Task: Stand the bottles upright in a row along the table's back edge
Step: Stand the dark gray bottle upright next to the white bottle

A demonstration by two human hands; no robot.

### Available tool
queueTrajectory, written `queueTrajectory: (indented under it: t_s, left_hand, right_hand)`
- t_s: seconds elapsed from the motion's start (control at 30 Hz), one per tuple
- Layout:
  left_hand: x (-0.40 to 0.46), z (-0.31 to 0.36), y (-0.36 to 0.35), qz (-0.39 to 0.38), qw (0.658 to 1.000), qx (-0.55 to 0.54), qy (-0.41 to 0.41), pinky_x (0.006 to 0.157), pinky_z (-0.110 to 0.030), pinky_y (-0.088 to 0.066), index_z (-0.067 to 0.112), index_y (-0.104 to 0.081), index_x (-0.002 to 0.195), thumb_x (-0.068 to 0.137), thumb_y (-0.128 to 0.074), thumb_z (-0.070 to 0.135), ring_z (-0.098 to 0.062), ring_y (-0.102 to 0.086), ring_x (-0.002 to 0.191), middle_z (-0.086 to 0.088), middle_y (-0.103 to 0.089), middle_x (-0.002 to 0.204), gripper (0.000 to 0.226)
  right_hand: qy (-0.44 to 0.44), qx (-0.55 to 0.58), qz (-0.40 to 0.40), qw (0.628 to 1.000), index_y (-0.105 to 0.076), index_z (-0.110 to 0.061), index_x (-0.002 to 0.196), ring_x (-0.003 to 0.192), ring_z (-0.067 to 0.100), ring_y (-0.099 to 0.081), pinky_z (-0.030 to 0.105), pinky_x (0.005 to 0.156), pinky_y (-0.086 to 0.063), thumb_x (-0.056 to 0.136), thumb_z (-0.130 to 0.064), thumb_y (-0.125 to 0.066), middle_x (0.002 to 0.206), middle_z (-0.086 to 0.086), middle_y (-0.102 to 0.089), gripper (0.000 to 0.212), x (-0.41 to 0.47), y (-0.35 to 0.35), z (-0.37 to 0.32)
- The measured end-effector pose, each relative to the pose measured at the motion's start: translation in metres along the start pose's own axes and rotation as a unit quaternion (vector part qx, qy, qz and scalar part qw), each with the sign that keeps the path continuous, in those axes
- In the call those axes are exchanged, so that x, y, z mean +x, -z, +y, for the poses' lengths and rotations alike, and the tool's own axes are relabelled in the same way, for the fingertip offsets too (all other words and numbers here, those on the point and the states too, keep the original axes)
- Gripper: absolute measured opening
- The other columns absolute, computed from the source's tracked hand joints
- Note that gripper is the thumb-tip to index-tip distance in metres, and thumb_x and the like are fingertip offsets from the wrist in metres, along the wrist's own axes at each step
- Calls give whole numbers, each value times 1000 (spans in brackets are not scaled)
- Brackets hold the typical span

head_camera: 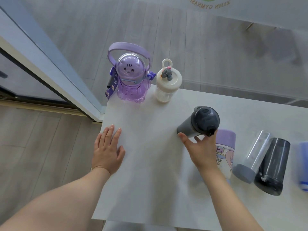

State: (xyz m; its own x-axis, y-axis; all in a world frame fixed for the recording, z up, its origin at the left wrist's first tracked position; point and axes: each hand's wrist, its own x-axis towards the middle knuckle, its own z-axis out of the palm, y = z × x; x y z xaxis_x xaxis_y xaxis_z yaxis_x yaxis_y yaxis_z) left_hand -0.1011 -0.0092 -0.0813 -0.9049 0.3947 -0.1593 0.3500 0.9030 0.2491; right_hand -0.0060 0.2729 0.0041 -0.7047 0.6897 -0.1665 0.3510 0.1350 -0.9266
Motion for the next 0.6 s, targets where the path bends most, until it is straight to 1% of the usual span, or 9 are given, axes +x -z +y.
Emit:
queueTrajectory:
  t_s: [0.07,0.17,0.27,0.33,0.4,0.5,0.53,0.57,0.6]
  left_hand:
    - [0,0,-1,-2,1000,3,-1,119,-35,0,22,-30,147,86,-31,38,-21,-15,147,-5,-24,158,64]
    - [0,-1,-1,-4,1000,1,0,119,-35,-1,22,-30,148,86,-31,38,-21,-14,147,-5,-23,159,64]
    - [0,-1,-1,-3,1000,5,1,119,-36,-3,22,-30,147,85,-31,38,-21,-15,147,-5,-23,158,64]
    - [0,0,-1,-2,1000,4,0,119,-36,-3,22,-30,147,85,-31,38,-21,-15,147,-5,-24,158,64]
    - [0,0,-1,-1,1000,3,1,119,-35,-2,22,-31,147,85,-31,37,-20,-15,147,-5,-24,158,64]
    - [0,0,-1,-2,1000,5,0,119,-35,-2,22,-30,148,85,-31,38,-20,-15,147,-5,-24,158,64]
    - [0,0,-1,-2,1000,5,0,119,-36,-2,22,-30,148,85,-31,38,-21,-15,147,-5,-24,158,64]
    - [-1,-1,-1,-2,1000,5,0,119,-36,-3,22,-30,148,85,-31,38,-21,-15,147,-5,-24,158,64]
    - [-1,-1,-1,-2,1000,6,0,119,-37,-4,22,-29,148,86,-31,38,-21,-15,147,-5,-23,158,64]
  right_hand:
    - [-4,20,38,999,-32,-19,143,118,-10,-46,24,99,-45,66,-19,-89,138,-3,-39,95,0,-8,-1]
    - [5,42,56,998,-37,-18,134,118,-1,-51,34,101,-49,72,-13,-84,131,-3,-46,78,5,-11,-2]
    - [36,9,19,999,-43,-13,130,111,-6,-53,34,101,-48,79,-1,-75,119,-18,-51,62,15,-3,0]
    - [55,-5,-17,998,-42,-19,134,117,-1,-51,36,106,-44,82,1,-69,125,-16,-51,63,22,4,3]
    - [43,6,-30,999,-40,-31,134,126,6,-46,34,109,-39,79,-8,-73,134,-8,-47,68,25,4,6]
    - [3,-15,32,999,-39,-24,136,128,14,-41,32,104,-41,63,-39,-83,132,-4,-39,86,26,-11,8]
    - [-4,-16,55,998,-39,-21,136,126,16,-43,35,104,-42,60,-43,-84,131,-4,-39,91,27,-16,8]
    - [-6,-2,72,997,-38,-20,137,124,14,-45,38,104,-43,61,-40,-85,130,-5,-42,91,29,-21,7]
    - [-7,23,82,996,-38,-18,137,121,10,-49,40,104,-44,64,-31,-86,129,-7,-45,88,30,-25,5]
